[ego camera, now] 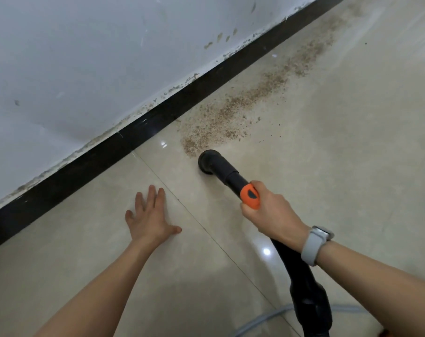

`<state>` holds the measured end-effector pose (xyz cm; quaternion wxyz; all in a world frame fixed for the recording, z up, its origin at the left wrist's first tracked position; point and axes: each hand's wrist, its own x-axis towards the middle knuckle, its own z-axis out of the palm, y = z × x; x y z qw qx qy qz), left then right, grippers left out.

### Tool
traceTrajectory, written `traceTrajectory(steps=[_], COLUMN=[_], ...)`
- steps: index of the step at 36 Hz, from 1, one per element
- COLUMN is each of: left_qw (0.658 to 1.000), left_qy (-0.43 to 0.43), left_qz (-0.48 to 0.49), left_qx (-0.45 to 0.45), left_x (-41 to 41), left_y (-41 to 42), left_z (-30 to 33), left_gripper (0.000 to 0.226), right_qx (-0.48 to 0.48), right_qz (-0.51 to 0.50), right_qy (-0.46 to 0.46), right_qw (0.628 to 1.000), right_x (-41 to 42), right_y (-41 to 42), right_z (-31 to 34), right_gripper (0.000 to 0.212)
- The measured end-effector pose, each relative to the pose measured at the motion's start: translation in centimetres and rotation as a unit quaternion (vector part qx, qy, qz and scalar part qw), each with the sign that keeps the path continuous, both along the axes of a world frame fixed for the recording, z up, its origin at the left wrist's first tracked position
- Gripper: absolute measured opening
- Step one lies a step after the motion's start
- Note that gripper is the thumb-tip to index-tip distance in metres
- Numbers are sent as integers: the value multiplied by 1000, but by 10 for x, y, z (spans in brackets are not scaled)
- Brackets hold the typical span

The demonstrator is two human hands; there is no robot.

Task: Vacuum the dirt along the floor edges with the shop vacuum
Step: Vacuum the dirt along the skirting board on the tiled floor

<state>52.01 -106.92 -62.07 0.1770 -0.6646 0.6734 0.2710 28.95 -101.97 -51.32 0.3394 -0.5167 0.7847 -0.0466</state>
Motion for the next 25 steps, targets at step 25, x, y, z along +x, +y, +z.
traceTrajectory(steps=[25], left_qw=[999], left_qy=[11], left_qz=[35], left_qx=[17], left_x=[5], left_y=[1], left_z=[0], left_gripper=[129], right_qx=[-34], right_qz=[41], right_qy=[81], right_qw=[995], right_x=[19], right_y=[-42], right_z=[-12], right_gripper=[40])
